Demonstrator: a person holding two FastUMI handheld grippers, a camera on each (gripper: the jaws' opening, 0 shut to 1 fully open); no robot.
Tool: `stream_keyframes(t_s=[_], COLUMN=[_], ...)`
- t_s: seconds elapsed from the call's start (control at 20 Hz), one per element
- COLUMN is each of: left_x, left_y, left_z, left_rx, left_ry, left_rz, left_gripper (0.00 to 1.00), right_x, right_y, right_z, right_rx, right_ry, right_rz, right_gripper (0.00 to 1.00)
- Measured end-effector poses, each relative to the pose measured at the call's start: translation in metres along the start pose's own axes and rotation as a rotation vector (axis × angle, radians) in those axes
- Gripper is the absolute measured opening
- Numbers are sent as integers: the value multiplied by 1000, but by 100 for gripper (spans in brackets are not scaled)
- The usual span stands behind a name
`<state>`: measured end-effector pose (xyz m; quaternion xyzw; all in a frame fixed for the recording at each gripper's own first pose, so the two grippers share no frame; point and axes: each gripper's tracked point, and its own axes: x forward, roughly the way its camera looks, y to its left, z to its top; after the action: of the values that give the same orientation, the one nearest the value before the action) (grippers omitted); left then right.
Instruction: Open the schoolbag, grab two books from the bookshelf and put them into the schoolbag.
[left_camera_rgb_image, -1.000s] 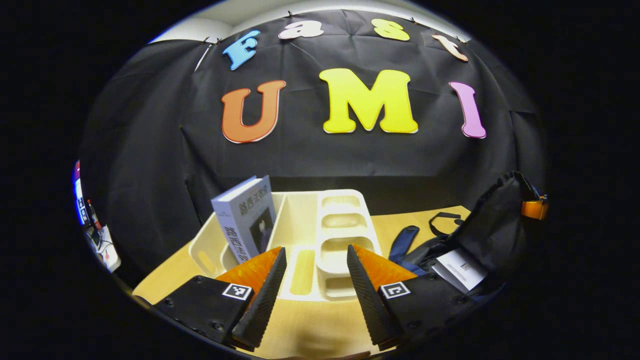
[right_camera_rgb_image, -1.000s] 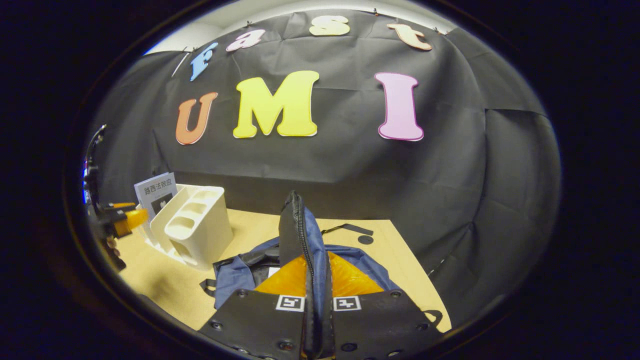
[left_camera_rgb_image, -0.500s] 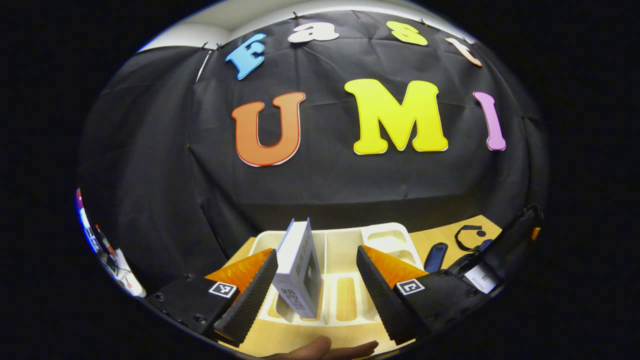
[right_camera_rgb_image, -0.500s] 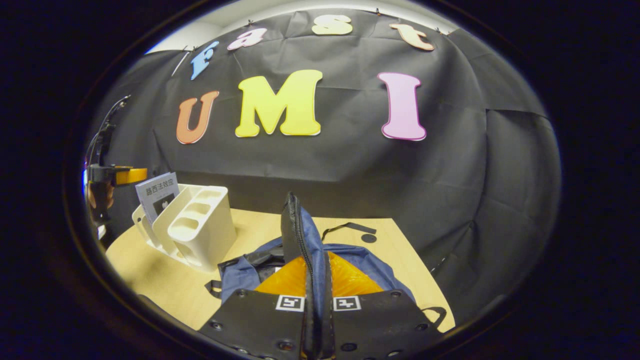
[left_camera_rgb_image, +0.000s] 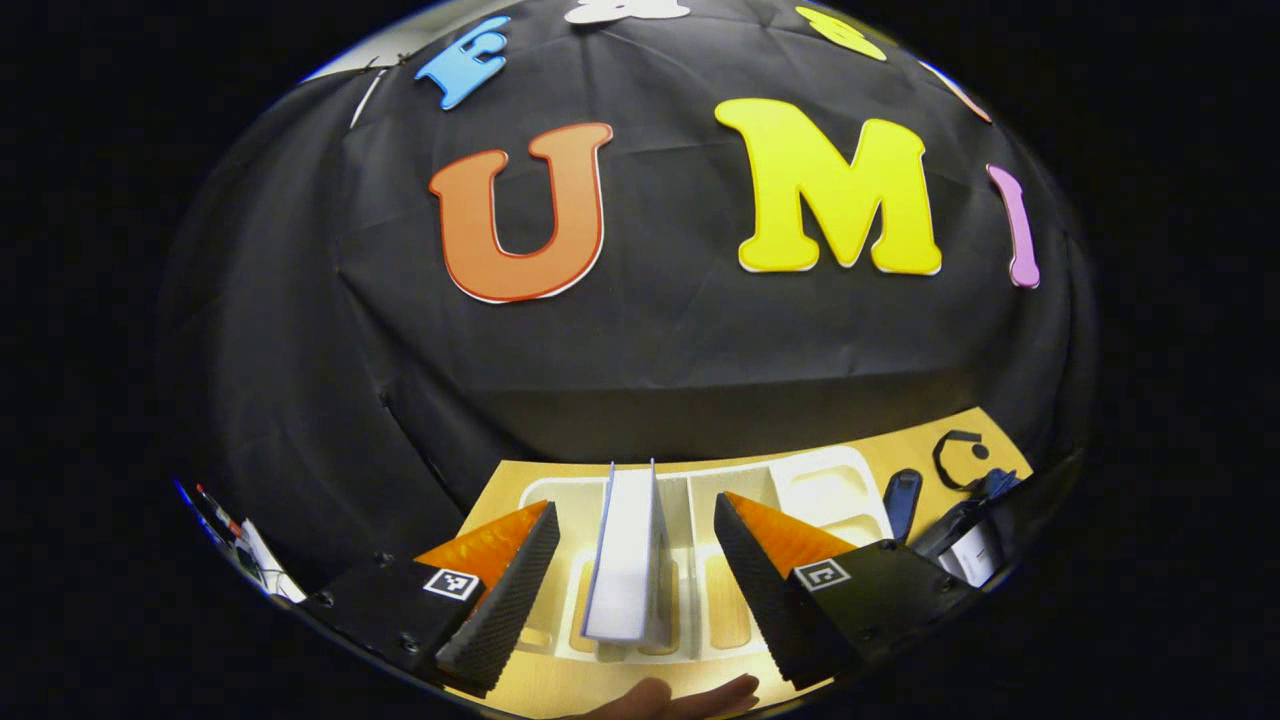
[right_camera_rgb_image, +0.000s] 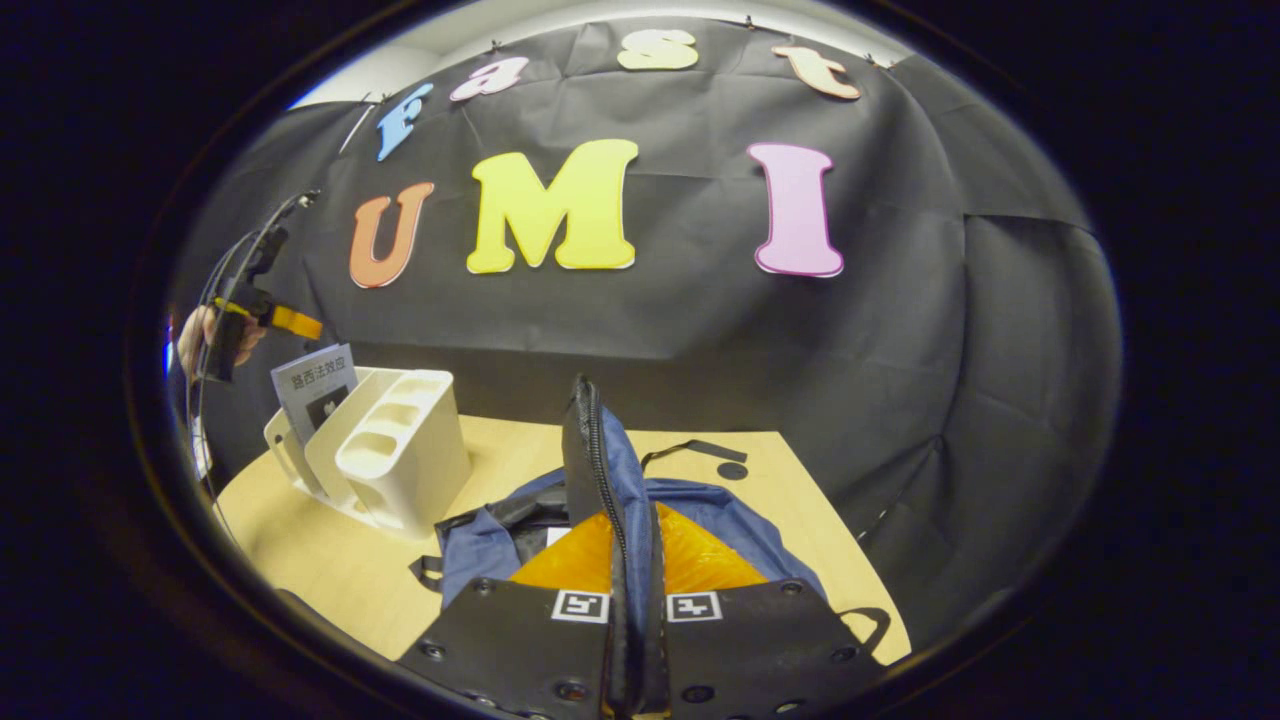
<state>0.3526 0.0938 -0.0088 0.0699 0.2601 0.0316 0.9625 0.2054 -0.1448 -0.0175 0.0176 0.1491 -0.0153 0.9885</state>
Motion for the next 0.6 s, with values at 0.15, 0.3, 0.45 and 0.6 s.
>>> stream_keyframes(t_s=[0.15,0.3,0.45,0.6], left_x=[9,21,23,29], left_y=[-6,-4,9,-2], left_z=[-16,-28,-31,-46], left_rx=[60,56,66,45], left_ry=[111,182,209,262], left_rz=[-32,-12,48,-10], left_gripper=[97,97,92,74], right_x=[-1,-1,-1,1], right_y=[2,4,4,3], right_z=[-4,-5,-10,-13], right_rx=[-6,-26,-20,1], right_ry=[4,5,10,18], right_rz=[-4,-8,-7,-7], right_gripper=[6,6,6,6])
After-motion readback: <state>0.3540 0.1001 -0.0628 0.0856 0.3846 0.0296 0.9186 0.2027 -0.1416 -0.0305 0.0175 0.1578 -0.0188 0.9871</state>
